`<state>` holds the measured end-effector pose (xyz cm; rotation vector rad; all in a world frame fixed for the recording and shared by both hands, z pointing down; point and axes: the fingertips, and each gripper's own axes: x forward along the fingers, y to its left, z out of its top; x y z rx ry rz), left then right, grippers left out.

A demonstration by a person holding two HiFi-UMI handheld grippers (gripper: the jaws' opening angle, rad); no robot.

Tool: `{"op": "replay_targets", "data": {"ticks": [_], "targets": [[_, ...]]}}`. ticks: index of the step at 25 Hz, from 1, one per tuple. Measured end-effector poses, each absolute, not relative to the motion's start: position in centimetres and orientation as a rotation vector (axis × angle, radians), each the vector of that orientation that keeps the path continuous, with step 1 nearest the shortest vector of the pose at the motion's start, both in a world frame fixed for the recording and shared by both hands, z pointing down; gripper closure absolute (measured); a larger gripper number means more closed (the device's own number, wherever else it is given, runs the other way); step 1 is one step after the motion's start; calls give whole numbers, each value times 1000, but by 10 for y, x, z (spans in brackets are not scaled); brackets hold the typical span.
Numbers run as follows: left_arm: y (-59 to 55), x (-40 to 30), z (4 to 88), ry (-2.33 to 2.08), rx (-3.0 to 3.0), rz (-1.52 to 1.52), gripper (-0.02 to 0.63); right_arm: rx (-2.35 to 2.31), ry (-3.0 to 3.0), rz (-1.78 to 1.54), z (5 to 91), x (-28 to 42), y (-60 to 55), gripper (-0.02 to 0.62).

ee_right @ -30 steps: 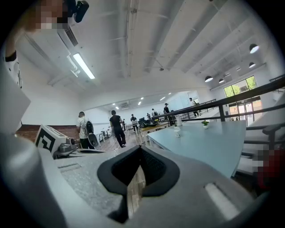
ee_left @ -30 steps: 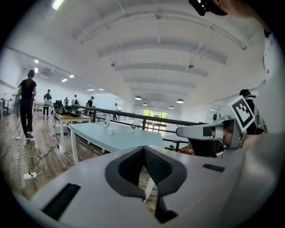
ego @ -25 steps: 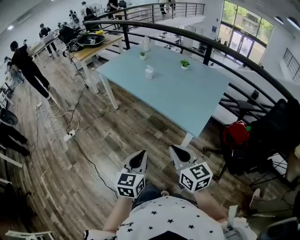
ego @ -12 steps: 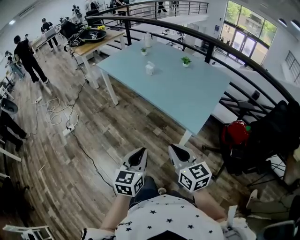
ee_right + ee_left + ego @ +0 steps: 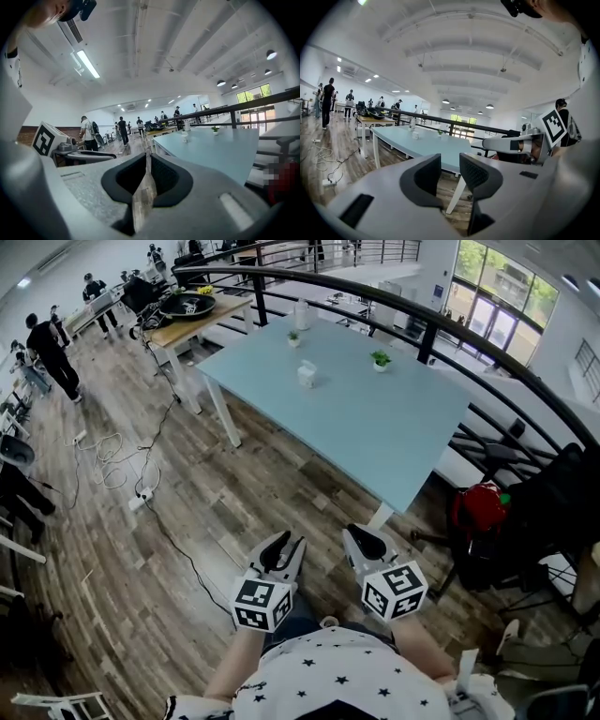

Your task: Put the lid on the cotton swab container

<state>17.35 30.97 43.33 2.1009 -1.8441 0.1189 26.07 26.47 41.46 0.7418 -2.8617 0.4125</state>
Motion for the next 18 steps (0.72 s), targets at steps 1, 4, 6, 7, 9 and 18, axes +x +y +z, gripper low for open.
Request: {"op": "replay_targets", "data": {"ticks": [1,4,6,7,9,18], "targets": [[305,169,434,-1846,2101,120,485,741,-2860,417,416,257,260,568],[289,150,435,-1857,2098,122,469,730,-2860,429,418,239,244,561],[275,135,437,-1863,2095,122,459,724,-2858,433,420,226,231,549],[268,128,439,-1863,2094,123,453,725,-2856,436,421,219,223,541],[253,115,442,-1855,2097,126,449,731,-2853,441,423,206,207,524],[171,44,441,-1816,2140,158,439,792,-2842,456,418,137,125,463]]}}
